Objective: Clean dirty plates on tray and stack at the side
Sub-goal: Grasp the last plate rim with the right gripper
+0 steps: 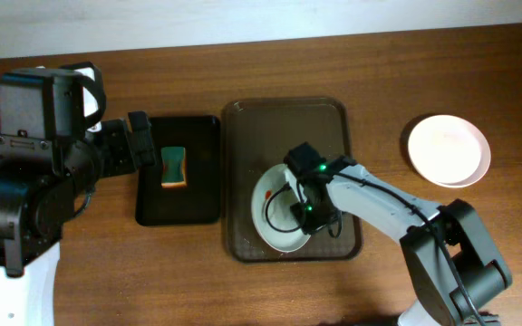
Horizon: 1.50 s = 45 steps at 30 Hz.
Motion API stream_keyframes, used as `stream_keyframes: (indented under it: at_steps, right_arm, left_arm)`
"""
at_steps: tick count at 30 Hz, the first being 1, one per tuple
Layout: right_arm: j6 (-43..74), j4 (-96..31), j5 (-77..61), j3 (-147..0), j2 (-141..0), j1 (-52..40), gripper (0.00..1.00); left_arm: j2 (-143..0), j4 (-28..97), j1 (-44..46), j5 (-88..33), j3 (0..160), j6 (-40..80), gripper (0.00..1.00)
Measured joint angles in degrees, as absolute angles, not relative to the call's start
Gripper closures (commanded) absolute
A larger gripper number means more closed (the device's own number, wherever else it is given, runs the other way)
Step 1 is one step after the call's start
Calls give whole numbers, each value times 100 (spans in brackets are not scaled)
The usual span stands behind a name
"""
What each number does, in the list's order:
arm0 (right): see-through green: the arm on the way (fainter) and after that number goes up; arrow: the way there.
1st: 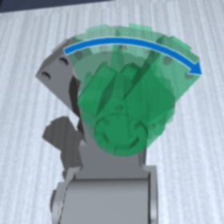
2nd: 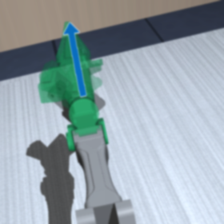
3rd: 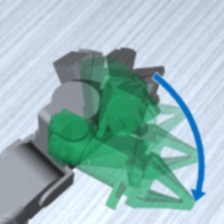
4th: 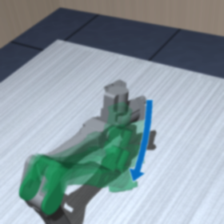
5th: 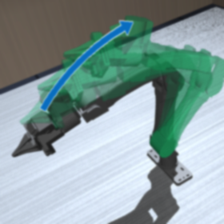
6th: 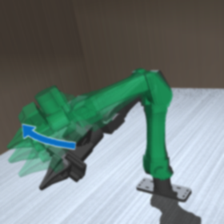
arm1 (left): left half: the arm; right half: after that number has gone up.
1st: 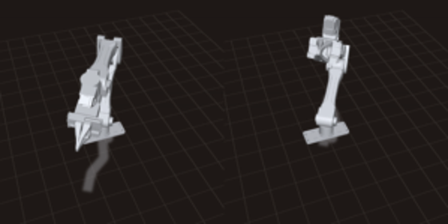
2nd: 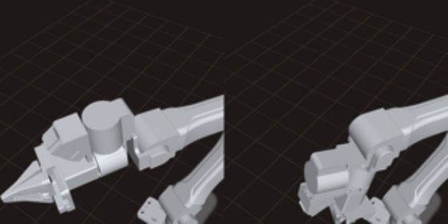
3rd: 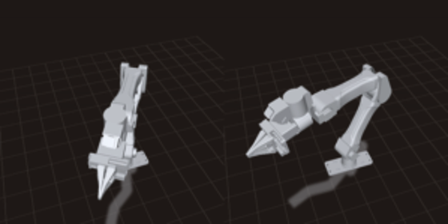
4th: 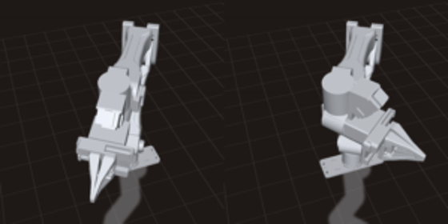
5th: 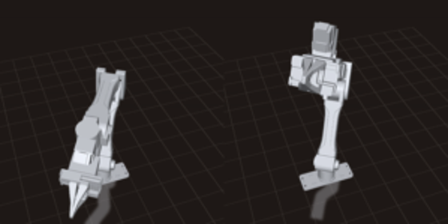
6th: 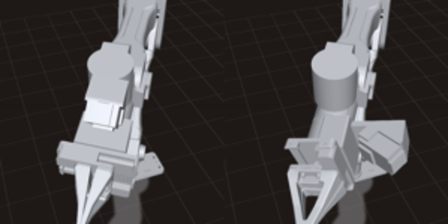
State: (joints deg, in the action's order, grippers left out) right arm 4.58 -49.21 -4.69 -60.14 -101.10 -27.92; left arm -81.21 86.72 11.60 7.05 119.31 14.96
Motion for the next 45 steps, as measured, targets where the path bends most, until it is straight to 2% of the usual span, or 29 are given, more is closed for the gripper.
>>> stream_keyframes:
  at_steps: [3, 7, 13, 14, 15, 19, 25, 29, 33, 34, 35, 37, 38, 39, 43, 45]
  right_arm:
    - [460, -5181, -303, -6296, -10110, -2502, 78]
    - [515, -5247, -191, -6567, -10110, -2018, 69]
    - [644, -5323, -794, -6499, -10110, -1774, 67]
    - [672, -5210, -961, -6357, -10110, -1800, 71]
    - [694, -5159, -1061, -6233, -10110, -1828, 79]
    - [993, -4899, -1096, -5846, -10110, -1885, 95]
    - [1426, -3935, -720, -5885, -10110, -1754, 96]
    - [1682, -3306, -421, -6119, -10110, -1354, 96]
    - [1973, -3267, -318, -6141, -10110, -1066, 96]
    - [1931, -3280, -320, -6141, -10110, -1050, 93]
    - [1863, -3317, -322, -6141, -10110, -1052, 83]
    - [1645, -3417, -318, -6141, -10110, -1052, 55]
    - [1479, -3450, -309, -6141, -10110, -1052, 51]
    - [1365, -3492, -298, -6141, -10110, -1052, 48]
    - [1177, -3662, -285, -6141, -10110, -1052, 47]
    - [1149, -3710, -281, -6141, -10110, -1052, 47]
  left_arm:
    - [-8121, 8672, 1160, 705, 11931, 1496, 0]
    - [-8121, 8674, 1160, 703, 11931, 1496, 0]
    - [-8121, 8672, 1160, 705, 11931, 1496, 0]
    - [-8121, 8672, 1160, 705, 11931, 1496, 0]
    - [-8121, 8674, 1160, 703, 11931, 1496, 0]
    - [-8121, 8672, 1160, 703, 11931, 1496, 0]
    - [-8121, 8674, 1160, 705, 11931, 1496, 0]
    - [-8121, 8672, 1160, 696, 11931, 1496, 0]
    - [-8121, 8484, 1160, 360, 11931, 1496, 0]
    - [-8130, 8447, 1160, 259, 11931, 1496, 0]
    - [-8165, 8449, 1160, 167, 11931, 1496, 0]
    - [-8281, 8451, 1160, 102, 11896, 1496, 4]
    - [-8401, 8442, 1179, 71, 11773, 1496, 11]
    - [-8538, 8409, 1208, 60, 11585, 1498, 12]
    - [-9137, 7769, 1308, 340, 10322, 1531, 11]
    - [-9470, 7008, 1299, 493, 9445, 1599, 26]
